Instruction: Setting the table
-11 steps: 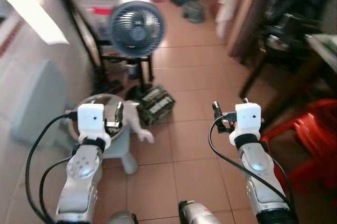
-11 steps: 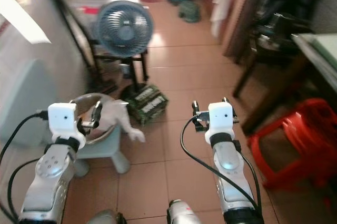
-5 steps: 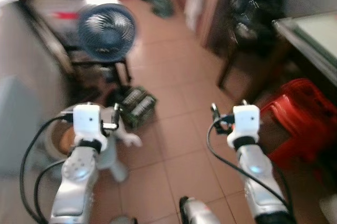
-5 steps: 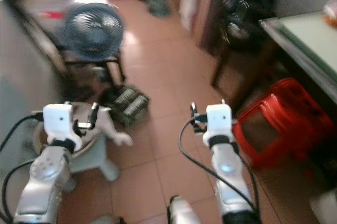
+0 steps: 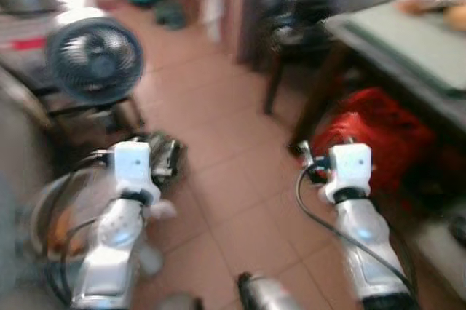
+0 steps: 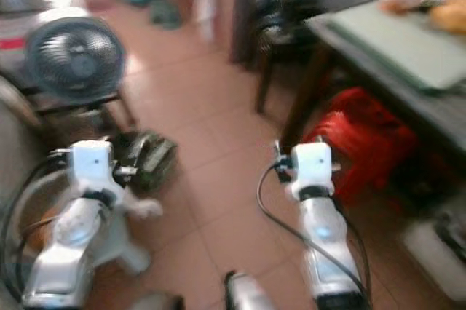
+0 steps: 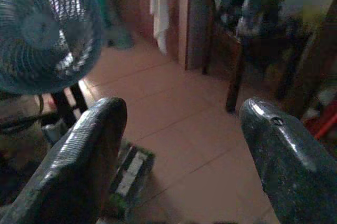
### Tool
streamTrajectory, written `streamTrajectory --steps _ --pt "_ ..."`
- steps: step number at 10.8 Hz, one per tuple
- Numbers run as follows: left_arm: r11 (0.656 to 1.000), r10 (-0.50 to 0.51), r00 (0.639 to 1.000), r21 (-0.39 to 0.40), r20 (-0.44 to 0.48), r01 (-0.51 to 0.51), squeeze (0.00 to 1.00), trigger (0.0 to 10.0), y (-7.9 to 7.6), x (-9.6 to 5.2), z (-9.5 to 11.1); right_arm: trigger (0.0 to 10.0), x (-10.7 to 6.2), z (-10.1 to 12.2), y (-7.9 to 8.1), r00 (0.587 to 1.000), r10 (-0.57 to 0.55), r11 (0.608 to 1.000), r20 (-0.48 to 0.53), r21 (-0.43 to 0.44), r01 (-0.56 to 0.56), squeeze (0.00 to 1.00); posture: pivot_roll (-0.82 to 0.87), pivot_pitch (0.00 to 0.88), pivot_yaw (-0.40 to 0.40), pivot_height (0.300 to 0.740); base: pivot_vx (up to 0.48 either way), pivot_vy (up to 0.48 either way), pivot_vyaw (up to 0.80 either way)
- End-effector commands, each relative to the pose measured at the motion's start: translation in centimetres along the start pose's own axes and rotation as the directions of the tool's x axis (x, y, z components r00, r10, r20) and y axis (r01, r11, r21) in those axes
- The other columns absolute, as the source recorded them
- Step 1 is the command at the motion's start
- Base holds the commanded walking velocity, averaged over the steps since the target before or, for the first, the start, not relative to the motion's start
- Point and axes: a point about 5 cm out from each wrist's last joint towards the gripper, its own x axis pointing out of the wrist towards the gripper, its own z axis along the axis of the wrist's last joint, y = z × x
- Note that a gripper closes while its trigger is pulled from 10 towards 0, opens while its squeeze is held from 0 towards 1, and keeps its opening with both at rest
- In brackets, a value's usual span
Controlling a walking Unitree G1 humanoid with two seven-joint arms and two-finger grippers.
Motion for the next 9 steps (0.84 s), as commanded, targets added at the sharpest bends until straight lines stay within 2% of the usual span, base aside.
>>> streamTrajectory --steps 1,2,5,7,9 --pt "0.999 -0.018 1.000 -0.027 0.019 0.018 0.00 10.0 -0.4 -0.1 0.4 10.0 -0.3 0.0 -0.4 1.000 -0.008 1.000 -0.007 -0.001 0.008 0.00 -0.01 0.112 0.021 0.740 0.000 0.000 0.00" --pt "0.998 -0.040 0.999 -0.048 0.025 0.041 0.00 10.0 -0.5 -0.3 0.3 10.0 -0.5 0.0 -0.4 1.000 -0.007 1.000 -0.006 0.002 0.007 0.00 -0.01 0.112 0.021 0.740 0.000 0.000 0.00" --pt "0.996 -0.077 0.997 -0.041 0.021 0.078 0.00 10.0 -0.5 -0.5 0.1 10.0 -1.5 0.2 -0.4 1.000 -0.012 1.000 -0.007 0.017 0.013 0.00 -0.02 0.107 0.023 0.740 0.000 0.000 0.00" --pt "0.992 -0.118 0.993 -0.047 0.018 0.118 0.00 10.0 -0.8 -0.6 0.0 10.0 -1.8 0.4 -0.8 1.000 -0.020 1.000 -0.003 0.018 0.020 0.00 -0.03 0.103 0.025 0.740 0.000 0.000 -0.80" --pt "0.991 -0.115 0.993 -0.070 0.017 0.116 0.00 10.0 -1.0 -0.7 0.0 10.0 -2.0 0.6 -0.7 1.000 -0.020 0.999 0.004 0.030 0.020 0.00 -0.03 0.100 0.026 0.740 0.000 0.000 -0.80"
